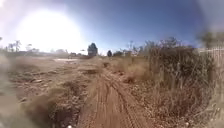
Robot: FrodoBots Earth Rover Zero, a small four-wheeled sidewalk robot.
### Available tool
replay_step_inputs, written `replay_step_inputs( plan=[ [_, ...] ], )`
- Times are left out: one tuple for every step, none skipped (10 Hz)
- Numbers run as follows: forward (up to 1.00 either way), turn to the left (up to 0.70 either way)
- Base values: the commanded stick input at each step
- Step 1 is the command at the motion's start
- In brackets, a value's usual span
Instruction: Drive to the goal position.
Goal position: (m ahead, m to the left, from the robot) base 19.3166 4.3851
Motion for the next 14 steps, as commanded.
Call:
replay_step_inputs(
  plan=[
    [0.5,0.0],
    [0.5,0.0],
    [0.5,0.0],
    [0.5,0.0],
    [0.5,0.0],
    [0.5,0.0],
    [0.5,0.0],
    [0.5,0.0],
    [0.5,0.0],
    [0.5,0.0],
    [0.5,0.0],
    [0.5,0.0],
    [0.5,0.0],
    [0.5,0.0]
  ],
)
